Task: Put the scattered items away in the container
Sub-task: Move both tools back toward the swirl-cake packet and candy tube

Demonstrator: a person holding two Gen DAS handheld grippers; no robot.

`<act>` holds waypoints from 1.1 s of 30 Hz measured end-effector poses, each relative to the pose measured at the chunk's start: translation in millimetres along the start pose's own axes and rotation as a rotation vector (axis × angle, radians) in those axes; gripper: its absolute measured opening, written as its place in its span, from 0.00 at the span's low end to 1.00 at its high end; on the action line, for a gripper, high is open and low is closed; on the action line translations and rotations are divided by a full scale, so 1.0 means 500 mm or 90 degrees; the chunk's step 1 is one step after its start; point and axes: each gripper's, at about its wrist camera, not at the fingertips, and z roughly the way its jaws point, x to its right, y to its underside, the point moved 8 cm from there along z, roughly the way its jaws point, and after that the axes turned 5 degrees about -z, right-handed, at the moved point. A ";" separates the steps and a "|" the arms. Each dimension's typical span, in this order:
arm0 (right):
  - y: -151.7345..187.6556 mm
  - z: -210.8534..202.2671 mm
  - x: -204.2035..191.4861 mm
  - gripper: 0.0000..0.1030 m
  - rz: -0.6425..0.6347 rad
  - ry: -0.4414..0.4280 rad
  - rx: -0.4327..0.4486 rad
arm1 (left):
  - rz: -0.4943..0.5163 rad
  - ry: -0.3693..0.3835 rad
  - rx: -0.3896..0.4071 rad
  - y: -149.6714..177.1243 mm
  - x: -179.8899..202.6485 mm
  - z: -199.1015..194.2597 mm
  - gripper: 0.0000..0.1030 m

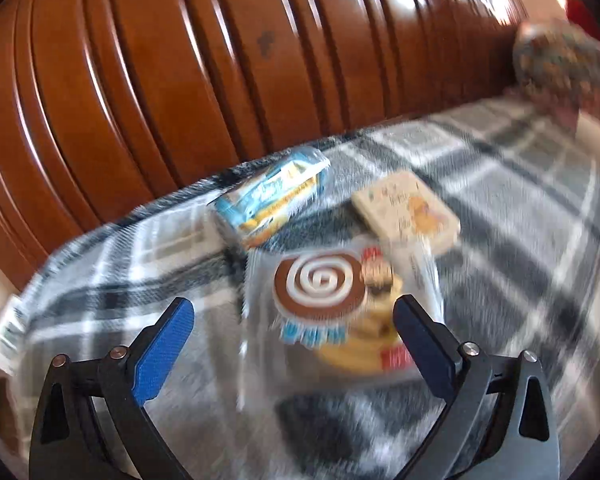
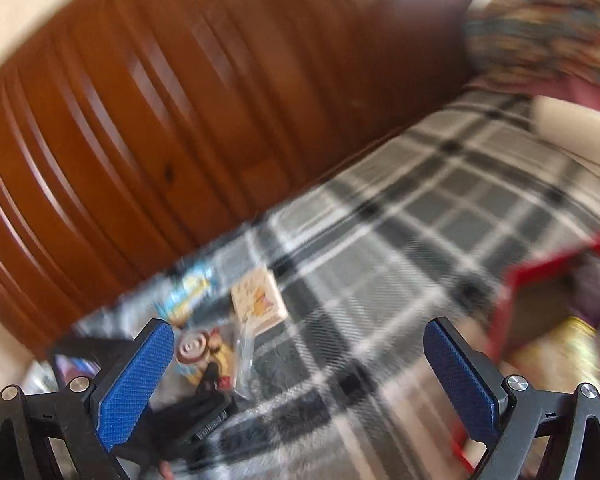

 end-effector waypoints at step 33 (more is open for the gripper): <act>0.148 0.163 0.036 1.00 0.164 0.054 -0.083 | 0.041 0.012 -0.094 0.056 0.083 0.048 1.00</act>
